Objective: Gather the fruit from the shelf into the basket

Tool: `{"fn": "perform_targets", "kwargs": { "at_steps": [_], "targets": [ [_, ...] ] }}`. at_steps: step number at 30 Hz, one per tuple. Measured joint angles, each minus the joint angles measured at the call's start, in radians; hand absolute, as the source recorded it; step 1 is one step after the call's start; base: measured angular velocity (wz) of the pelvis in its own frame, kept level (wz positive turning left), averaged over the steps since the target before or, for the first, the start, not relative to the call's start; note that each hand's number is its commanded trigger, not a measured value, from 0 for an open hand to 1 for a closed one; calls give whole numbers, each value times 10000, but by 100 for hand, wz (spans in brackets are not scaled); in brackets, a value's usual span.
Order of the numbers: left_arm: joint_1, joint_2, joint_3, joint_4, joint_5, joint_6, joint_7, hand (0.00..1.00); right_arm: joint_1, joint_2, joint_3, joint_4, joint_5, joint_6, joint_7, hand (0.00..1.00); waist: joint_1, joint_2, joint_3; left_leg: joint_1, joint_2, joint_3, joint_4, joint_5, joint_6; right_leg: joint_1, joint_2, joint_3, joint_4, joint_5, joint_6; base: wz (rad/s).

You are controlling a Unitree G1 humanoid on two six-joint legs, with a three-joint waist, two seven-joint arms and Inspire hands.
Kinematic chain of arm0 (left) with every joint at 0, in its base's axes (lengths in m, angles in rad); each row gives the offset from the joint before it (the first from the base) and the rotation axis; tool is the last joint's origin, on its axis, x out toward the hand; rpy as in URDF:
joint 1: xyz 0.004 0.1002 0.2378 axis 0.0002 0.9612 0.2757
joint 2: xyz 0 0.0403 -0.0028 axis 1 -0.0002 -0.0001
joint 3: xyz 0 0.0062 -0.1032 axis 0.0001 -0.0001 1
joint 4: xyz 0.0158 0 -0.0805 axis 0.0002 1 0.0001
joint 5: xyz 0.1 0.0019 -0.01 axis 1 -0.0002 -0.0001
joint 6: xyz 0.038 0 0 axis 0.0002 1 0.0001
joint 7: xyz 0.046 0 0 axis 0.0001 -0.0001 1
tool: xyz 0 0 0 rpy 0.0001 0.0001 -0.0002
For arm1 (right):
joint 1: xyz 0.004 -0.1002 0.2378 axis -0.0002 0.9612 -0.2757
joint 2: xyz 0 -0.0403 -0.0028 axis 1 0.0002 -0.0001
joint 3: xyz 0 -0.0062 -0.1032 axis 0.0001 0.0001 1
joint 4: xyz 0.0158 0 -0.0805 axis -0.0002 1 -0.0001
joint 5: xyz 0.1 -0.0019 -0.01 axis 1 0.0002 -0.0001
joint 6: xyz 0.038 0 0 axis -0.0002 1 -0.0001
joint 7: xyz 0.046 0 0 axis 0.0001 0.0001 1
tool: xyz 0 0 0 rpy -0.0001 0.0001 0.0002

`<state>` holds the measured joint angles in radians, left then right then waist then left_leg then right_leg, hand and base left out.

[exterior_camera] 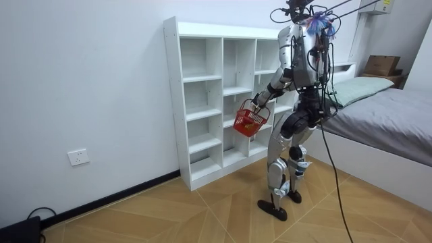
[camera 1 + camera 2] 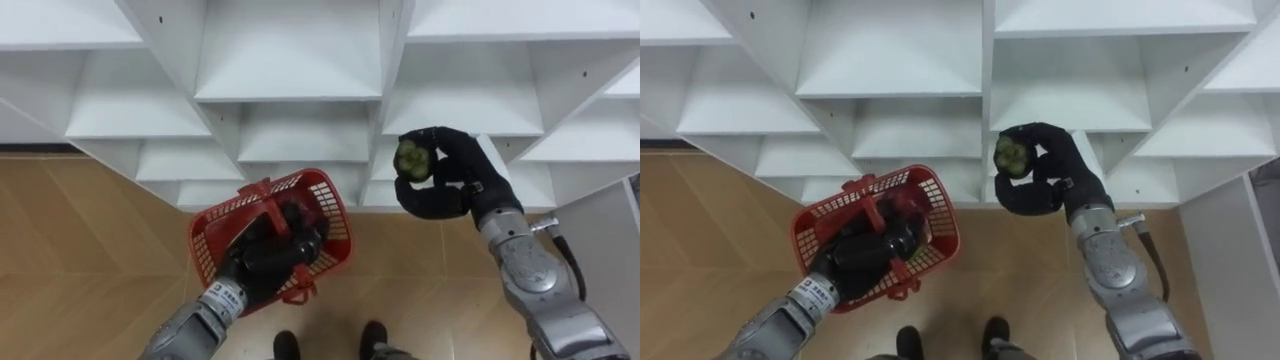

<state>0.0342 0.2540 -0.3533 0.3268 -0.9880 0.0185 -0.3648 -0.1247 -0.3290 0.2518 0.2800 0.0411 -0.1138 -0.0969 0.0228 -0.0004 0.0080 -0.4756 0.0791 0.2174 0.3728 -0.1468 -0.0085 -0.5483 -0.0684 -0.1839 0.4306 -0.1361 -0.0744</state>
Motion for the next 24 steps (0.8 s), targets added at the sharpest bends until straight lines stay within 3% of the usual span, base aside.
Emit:
{"fn": "perform_targets", "kwargs": {
  "at_steps": [14,19,24],
  "targets": [
    [21,-123,-44,-47,-4,-14,11,100,291,325,51,-241,318,-2,263,100,108,70,6,-9,126,22,26,-6,-4,118,60,-89,-188,61,12,1],
    [40,-338,-38,-57,0,-40,10,100,294,543,32,-492,337,-2,589,100,93,257,6,-29,125,-12,33,-6,-4,107,61,-89,-180,62,10,0],
    [76,-606,-56,-83,5,-120,6,100,310,968,44,-570,322,-2,1070,100,79,269,4,-22,130,-20,27,-5,-6,138,91,-97,-245,89,-4,0]
  ]
}}
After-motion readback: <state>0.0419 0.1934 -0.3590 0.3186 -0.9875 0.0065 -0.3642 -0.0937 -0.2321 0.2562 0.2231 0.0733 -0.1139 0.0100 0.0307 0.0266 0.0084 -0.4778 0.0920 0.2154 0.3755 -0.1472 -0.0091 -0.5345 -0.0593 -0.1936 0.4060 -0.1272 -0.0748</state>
